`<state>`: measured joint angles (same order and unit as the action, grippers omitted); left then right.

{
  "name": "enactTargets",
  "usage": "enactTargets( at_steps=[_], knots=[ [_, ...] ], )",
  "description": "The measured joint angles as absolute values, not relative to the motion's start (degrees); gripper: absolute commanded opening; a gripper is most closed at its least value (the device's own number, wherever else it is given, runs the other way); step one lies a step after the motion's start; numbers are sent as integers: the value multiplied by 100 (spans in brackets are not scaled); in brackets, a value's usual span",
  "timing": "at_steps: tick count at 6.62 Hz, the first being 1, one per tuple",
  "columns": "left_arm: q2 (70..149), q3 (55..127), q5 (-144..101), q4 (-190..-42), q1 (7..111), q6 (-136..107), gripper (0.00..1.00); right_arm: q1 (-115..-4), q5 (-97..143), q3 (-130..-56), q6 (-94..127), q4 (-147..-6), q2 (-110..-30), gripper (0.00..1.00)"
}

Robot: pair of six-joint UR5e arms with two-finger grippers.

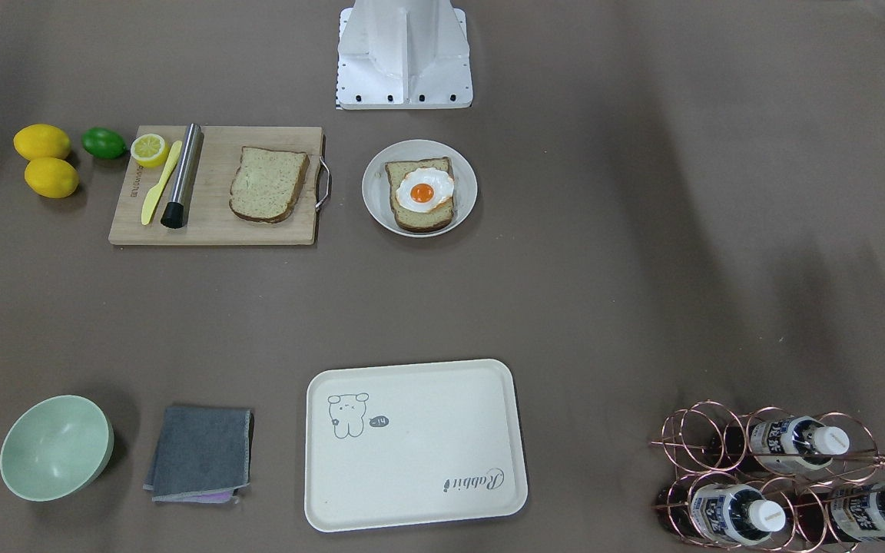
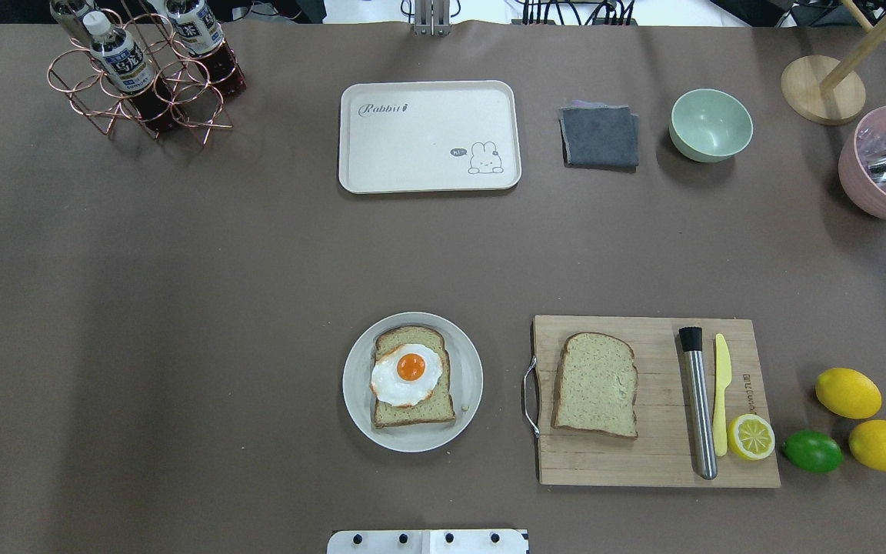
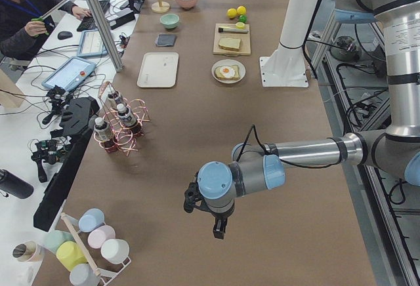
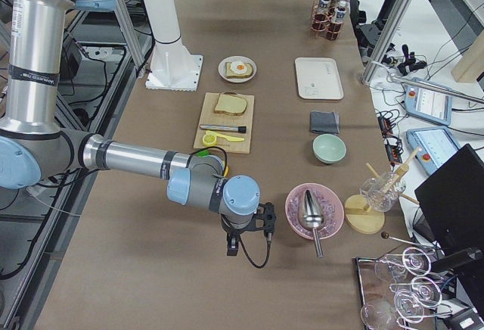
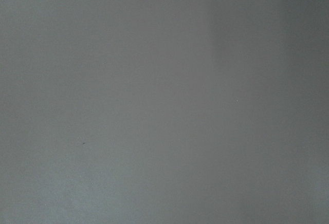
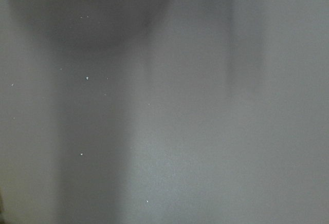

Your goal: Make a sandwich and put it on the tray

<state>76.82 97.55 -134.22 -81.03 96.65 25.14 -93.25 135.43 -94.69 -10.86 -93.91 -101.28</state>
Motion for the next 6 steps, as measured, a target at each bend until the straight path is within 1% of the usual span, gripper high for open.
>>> enactTargets(
  at_steps=[6],
  knots=[
    [7690,9769,-13421,-8106,9667,2514,99,-8814,12399,-9622,-1046,-9454,-9830,100]
  ],
)
